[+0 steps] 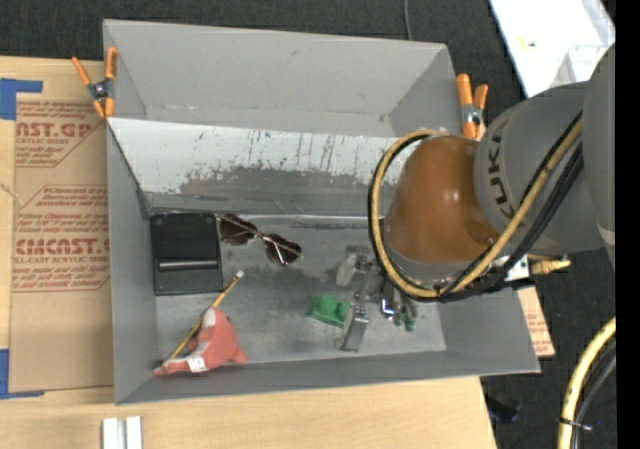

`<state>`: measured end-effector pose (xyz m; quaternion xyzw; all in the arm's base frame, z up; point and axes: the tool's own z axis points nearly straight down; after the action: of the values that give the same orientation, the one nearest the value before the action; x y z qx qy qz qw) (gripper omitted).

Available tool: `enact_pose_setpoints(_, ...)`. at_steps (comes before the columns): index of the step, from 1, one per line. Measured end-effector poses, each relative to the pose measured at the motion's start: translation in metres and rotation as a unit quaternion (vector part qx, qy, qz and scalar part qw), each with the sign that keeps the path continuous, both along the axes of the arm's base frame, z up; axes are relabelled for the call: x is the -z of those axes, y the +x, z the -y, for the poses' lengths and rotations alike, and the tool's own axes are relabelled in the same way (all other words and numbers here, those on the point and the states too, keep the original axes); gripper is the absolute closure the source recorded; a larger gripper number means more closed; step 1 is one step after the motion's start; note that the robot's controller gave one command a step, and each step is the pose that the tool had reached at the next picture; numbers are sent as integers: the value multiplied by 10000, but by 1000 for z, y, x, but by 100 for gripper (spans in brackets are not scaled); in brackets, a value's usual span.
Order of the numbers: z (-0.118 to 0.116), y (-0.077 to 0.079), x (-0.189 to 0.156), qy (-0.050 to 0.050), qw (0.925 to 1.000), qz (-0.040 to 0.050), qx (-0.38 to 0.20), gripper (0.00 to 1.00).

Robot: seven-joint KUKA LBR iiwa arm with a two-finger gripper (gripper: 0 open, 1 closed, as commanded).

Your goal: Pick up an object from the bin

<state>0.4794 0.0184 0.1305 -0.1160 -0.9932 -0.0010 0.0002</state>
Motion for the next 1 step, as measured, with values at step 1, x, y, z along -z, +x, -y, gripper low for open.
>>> enact_pose_setpoints(1,23,3,64,-14,9997,16,-224,0)
